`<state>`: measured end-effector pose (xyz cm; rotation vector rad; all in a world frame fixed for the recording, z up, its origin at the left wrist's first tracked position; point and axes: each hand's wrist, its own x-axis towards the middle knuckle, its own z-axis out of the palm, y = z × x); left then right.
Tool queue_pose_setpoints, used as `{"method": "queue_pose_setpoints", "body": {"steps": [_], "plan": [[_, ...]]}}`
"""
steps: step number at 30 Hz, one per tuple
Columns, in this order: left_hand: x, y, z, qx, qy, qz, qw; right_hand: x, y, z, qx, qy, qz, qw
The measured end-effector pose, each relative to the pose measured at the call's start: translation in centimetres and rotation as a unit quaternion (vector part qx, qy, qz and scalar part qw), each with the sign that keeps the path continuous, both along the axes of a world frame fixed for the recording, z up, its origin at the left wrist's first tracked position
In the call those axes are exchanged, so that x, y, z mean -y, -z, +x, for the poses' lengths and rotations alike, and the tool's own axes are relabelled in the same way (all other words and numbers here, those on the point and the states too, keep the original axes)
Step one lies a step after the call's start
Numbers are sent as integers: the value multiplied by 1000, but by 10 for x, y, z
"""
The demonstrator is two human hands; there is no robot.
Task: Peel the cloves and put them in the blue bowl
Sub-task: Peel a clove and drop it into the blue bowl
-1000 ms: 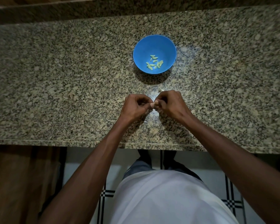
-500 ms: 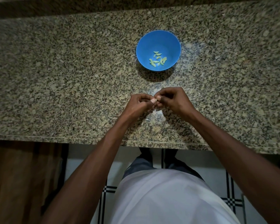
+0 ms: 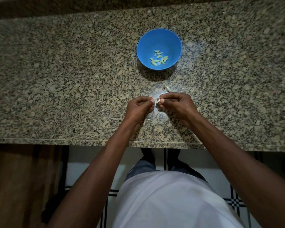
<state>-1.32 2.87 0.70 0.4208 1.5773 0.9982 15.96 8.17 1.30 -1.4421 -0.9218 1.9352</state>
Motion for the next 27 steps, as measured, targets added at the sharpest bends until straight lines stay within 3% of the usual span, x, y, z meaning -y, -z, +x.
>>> {"method": "queue_pose_setpoints", "body": {"steps": [3,6,9,12,14,27], "plan": [[3,1,-7,-137,56,26,989,0,2,3,19,-1,4,1000],[3,7,-13,-271,92,41,957,-3,1,3,126,-81,131,980],[0,11,-14,-350,119,51,928,-10,0,-6,278,-171,299,897],[-7,17,-13,-413,169,71,892,-16,2,-18,345,-257,427,795],[-11,21,-13,-433,196,84,876,-16,2,-23,375,-303,449,753],[-11,24,-16,-435,205,113,869,-4,-28,-50,498,-449,448,591]]}}
